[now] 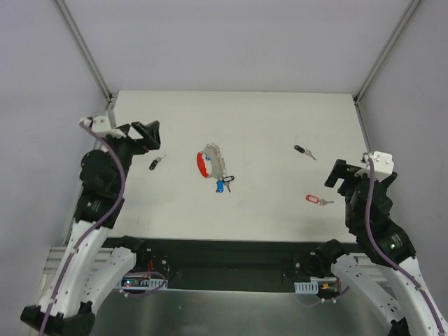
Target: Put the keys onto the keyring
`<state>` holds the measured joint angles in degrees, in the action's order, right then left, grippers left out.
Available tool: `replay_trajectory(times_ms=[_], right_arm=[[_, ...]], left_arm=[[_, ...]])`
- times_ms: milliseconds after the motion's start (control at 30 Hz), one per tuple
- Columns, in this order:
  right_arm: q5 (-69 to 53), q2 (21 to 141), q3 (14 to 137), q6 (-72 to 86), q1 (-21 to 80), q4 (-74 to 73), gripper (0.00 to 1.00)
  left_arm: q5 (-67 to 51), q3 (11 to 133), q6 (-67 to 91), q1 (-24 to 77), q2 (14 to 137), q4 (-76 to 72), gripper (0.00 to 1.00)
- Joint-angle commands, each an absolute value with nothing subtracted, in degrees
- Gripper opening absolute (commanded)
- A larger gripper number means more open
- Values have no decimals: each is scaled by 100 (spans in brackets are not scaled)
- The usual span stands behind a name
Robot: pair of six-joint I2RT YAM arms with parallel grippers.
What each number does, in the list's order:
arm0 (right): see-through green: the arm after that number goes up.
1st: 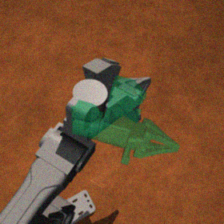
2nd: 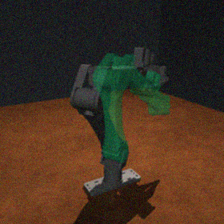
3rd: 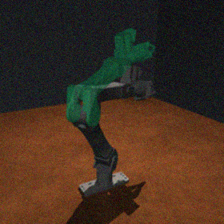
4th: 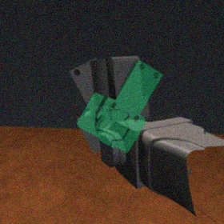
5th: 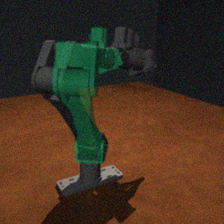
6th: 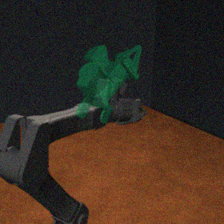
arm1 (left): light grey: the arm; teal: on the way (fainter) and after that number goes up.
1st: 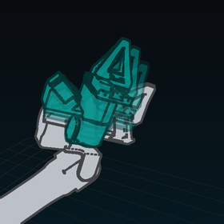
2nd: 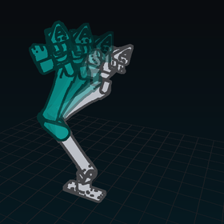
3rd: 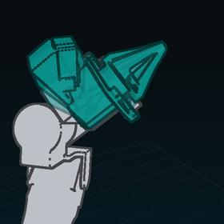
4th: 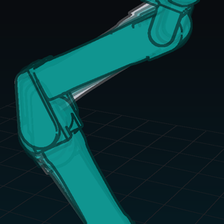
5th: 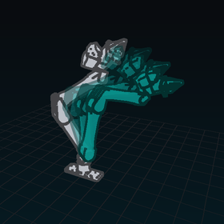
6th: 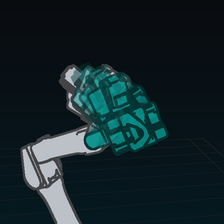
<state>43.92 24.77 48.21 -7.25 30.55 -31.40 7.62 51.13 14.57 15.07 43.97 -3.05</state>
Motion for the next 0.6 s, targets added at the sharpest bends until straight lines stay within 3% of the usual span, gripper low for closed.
replay_trajectory(times_ms=[0,200,567], right_arm=[[4808,2320,5097,-1116,3024,-3199,96],[4922,2180,5124,-1221,3024,-3173,96],[5018,2022,5238,-1371,3032,-3182,96]], left_arm=[[1055,4606,1153,1538,3263,-167,99],[984,4237,413,1538,1786,-141,99],[1073,3946,273,1529,1318,-132,99]])
